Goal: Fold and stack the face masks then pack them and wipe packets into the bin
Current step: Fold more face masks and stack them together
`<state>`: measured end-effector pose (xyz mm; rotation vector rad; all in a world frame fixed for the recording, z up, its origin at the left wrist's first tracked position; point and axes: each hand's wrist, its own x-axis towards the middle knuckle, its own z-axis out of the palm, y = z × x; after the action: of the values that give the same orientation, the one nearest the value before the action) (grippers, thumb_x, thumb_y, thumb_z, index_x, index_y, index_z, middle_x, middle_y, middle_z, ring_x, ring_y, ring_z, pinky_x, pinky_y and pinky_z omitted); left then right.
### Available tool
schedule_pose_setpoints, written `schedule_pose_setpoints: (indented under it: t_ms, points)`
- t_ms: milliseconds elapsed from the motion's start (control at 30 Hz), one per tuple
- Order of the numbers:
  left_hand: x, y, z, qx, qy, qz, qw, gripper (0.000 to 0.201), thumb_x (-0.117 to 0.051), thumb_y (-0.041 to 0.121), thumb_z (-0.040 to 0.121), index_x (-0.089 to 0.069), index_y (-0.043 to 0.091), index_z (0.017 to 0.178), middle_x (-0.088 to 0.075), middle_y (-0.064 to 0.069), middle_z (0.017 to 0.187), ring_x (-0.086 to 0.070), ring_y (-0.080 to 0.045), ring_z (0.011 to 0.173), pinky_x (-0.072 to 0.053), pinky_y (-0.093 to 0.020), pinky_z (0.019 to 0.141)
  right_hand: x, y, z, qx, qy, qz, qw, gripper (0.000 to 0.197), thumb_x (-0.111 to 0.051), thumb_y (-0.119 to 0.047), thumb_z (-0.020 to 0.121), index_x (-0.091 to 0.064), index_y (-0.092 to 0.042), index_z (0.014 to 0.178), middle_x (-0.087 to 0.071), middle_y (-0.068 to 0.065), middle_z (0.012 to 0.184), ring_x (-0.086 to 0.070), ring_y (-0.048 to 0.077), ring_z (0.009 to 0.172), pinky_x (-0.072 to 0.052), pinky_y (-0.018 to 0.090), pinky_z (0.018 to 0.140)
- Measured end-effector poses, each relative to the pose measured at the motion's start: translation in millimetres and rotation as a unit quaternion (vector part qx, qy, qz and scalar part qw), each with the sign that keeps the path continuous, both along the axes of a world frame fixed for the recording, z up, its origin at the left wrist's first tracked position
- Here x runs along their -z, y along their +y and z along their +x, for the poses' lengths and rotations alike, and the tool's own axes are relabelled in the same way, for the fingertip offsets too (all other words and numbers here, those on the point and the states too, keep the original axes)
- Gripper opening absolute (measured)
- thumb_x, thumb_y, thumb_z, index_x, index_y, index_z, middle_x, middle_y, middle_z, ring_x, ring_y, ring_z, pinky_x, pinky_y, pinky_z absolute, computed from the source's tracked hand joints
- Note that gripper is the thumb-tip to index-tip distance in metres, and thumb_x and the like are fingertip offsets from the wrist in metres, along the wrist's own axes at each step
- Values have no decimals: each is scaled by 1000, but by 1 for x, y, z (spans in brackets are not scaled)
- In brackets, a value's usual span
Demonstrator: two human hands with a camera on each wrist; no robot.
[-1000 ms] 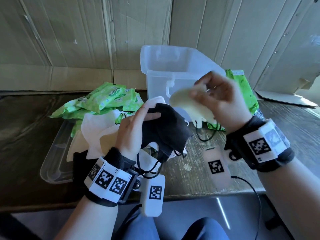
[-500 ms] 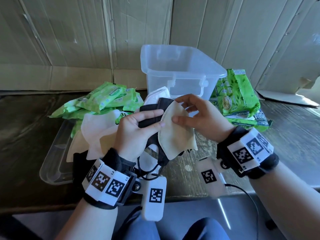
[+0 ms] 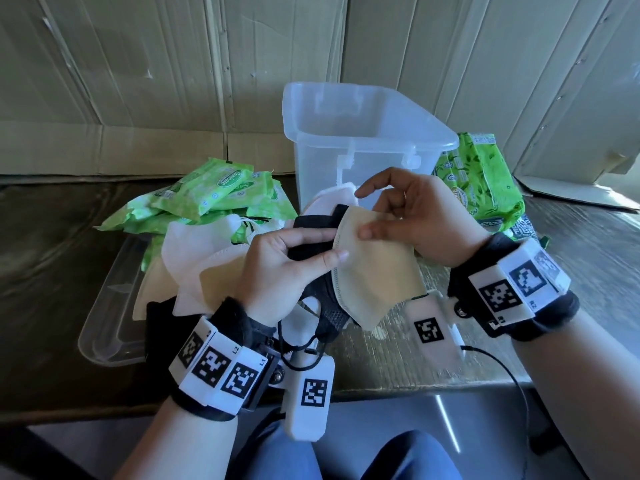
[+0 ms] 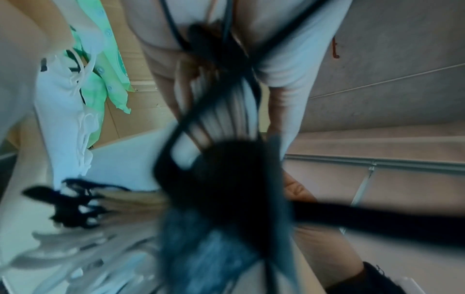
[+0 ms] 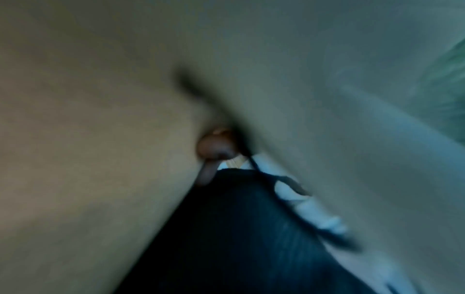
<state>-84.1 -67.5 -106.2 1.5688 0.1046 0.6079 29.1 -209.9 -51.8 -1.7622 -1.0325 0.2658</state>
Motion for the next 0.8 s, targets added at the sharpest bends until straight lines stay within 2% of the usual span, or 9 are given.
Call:
schedule_pose_setpoints:
  t_ms: [100, 167, 233, 300, 367, 500, 600, 667, 800]
  points:
    - [3, -1, 2, -5, 6, 22, 1000, 25, -82, 8, 63, -75, 22, 82, -75, 6, 85, -69, -10, 80, -55, -27, 81, -2, 1, -2, 13, -11, -21, 1000, 35, -78, 1, 65, -59, -19, 86, -56, 2, 59, -43, 14, 52, -36, 21, 50]
    - [5, -1, 3, -9, 6, 29, 1000, 27, -82, 13, 60, -76, 25, 83, -75, 3, 88, -69, -13, 82, -55, -30, 82, -1, 2, -4, 25, -27, -36, 999, 32, -80, -2, 64, -60, -19, 83, -58, -6, 56, -41, 5, 47, -35, 16, 47]
    - [5, -2, 3, -9, 4, 26, 1000, 27, -77, 18, 58, -75, 26, 84, -75, -2, 91, -69, -17, 85, -56, -35, 84, 1, 2, -4, 45, -44, -44, 997, 31, -81, -6, 63, -62, -23, 79, -60, -6, 58, -43, 4, 49, -37, 18, 50]
    - [4, -3, 3, -6, -1, 30, 1000, 28, -78, 14, 59, -76, 25, 85, -73, -4, 93, -68, -16, 84, -55, -36, 86, 3, 2, -4, 75, -81, -53, 992, 30, -83, -11, 61, -62, -27, 76, -57, -8, 62, -45, 7, 55, -37, 21, 55]
    - [5, -3, 4, -1, -17, 41, 999, 33, -79, 1, 65, -73, 25, 87, -72, 1, 92, -66, -7, 83, -54, -29, 85, 4, 2, -5, 95, -144, -80, 982, 33, -84, -19, 59, -62, -29, 80, -51, -11, 69, -43, 5, 61, -37, 19, 60]
    - [8, -3, 5, 16, -54, 40, 998, 44, -73, -13, 66, -61, 18, 94, -68, 13, 92, -62, 5, 88, -45, -11, 81, 5, 2, -7, 80, -192, -120, 971, 41, -84, -23, 57, -56, -32, 86, -46, -2, 88, -44, 5, 75, -36, 15, 72]
    - [12, -1, 7, 16, -58, 57, 997, 44, -76, -4, 64, -56, 18, 96, -69, 17, 91, -62, 3, 92, -44, -11, 84, 9, 3, -6, 65, -225, -94, 968, 34, -85, -17, 57, -59, -25, 78, -46, -2, 87, -46, 7, 77, -33, 5, 72]
    - [12, 0, 7, 2, -52, 68, 996, 43, -77, 3, 62, -57, 22, 95, -69, 22, 87, -63, 2, 89, -46, -14, 83, 12, 3, -6, 60, -249, -70, 964, 34, -84, -14, 57, -56, -25, 71, -47, -3, 86, -47, 9, 77, -32, 5, 73]
    - [11, 2, 8, -17, -61, 72, 995, 48, -76, -7, 66, -55, 23, 97, -67, 15, 90, -61, 4, 88, -44, -13, 84, 17, 1, -6, 69, -285, -49, 955, 34, -82, -13, 60, -52, -25, 69, -46, -18, 79, -45, 12, 74, -31, 6, 69]
